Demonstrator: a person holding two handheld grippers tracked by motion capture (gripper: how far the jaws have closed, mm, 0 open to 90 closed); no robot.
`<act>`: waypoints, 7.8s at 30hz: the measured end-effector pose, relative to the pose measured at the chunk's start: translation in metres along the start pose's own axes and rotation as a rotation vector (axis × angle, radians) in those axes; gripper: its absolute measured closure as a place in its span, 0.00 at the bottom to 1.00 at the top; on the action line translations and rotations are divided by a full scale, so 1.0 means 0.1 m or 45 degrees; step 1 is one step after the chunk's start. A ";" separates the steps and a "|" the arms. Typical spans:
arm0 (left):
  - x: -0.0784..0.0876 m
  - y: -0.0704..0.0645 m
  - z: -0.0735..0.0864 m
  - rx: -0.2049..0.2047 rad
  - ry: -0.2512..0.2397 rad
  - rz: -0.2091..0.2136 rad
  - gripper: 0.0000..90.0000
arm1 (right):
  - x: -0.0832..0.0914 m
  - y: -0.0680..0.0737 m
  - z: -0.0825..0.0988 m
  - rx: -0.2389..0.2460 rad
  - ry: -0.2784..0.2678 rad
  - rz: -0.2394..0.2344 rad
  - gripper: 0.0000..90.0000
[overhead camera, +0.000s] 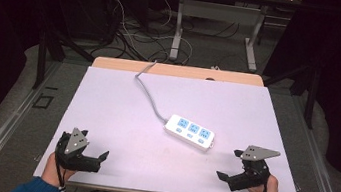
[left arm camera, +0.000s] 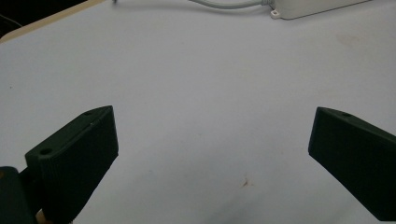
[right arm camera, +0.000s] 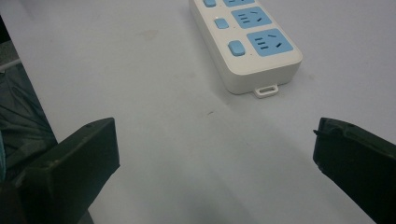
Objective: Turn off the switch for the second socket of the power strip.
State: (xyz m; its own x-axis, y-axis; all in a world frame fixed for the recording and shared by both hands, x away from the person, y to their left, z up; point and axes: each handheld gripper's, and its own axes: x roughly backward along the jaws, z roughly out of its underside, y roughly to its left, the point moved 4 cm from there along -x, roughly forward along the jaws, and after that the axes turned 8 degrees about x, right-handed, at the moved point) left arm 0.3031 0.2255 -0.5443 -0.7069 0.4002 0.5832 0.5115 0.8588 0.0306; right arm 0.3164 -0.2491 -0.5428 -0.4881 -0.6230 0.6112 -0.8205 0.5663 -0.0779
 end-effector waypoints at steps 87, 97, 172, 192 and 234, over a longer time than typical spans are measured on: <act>-0.05 -0.03 0.02 -0.020 0.044 -0.024 0.01 | -0.56 -0.29 -0.50 0.113 0.127 0.047 0.01; -0.05 -0.03 0.02 -0.019 0.043 -0.025 0.01 | -0.59 -0.31 -0.58 0.118 0.115 0.062 0.02; -0.05 -0.03 0.02 -0.037 0.051 -0.027 0.01 | -1.20 -0.42 -1.02 0.130 0.099 0.001 0.00; -0.05 -0.04 0.02 -0.037 0.047 -0.026 0.01 | -1.23 -0.41 -1.02 0.098 0.080 -0.046 0.01; -0.05 -0.04 0.02 -0.047 0.052 -0.026 0.01 | -1.26 -0.26 -0.98 0.138 0.145 -0.046 1.00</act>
State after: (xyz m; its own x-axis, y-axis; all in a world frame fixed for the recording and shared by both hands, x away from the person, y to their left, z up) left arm 0.3034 0.2209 -0.5486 -0.6972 0.3690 0.6147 0.5157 0.8537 0.0724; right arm 0.4288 -0.1325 -0.5403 -0.4261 -0.5731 0.7000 -0.8671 0.4795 -0.1352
